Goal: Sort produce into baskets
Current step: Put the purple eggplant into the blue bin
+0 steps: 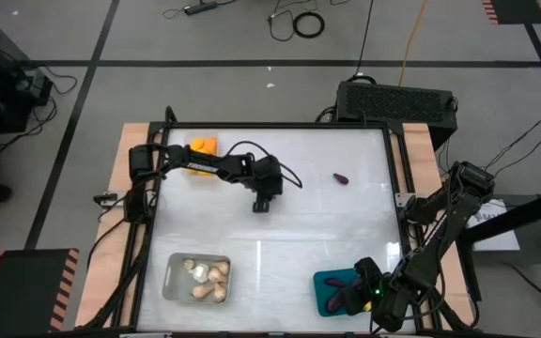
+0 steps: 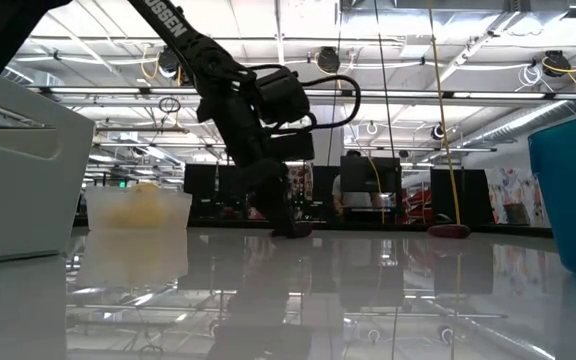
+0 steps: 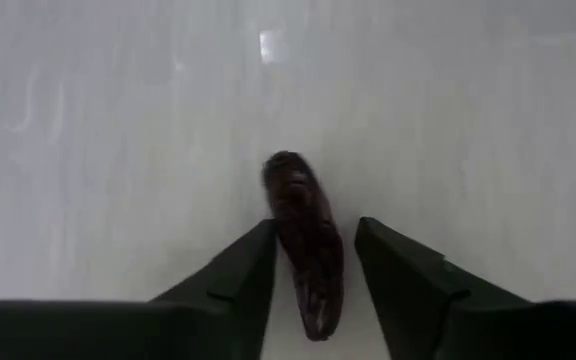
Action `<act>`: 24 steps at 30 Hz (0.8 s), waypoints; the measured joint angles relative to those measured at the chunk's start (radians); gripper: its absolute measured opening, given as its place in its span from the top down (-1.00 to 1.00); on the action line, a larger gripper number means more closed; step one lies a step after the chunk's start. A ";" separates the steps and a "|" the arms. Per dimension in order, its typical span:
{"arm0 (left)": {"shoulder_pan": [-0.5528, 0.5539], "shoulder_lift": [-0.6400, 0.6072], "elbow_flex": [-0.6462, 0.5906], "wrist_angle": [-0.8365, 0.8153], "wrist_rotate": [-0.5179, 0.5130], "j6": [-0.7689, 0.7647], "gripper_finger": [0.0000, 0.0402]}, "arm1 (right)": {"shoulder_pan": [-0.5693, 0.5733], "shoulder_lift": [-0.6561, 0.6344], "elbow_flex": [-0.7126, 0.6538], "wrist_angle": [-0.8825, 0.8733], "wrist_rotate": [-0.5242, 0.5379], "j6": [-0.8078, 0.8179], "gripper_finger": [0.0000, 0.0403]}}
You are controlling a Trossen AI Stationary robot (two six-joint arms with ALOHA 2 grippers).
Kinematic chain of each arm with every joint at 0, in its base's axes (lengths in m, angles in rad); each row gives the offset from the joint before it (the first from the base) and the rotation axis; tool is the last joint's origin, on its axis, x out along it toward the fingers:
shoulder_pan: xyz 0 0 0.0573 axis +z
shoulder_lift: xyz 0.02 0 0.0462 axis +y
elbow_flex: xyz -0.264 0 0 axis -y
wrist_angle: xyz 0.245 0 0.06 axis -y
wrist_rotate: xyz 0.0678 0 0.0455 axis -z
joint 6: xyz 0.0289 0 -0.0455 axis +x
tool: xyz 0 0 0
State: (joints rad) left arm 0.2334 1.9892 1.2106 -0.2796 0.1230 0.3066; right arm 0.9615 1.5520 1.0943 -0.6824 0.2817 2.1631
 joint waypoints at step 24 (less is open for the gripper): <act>-0.313 -0.131 0.060 0.257 0.364 -0.932 0.77 | -0.022 -0.067 0.000 -0.046 0.186 -0.416 0.26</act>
State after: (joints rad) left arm -0.0798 1.8584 1.2705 -0.0231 0.4871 -0.6259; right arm 0.9394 1.4850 1.0941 -0.7282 0.4680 1.7471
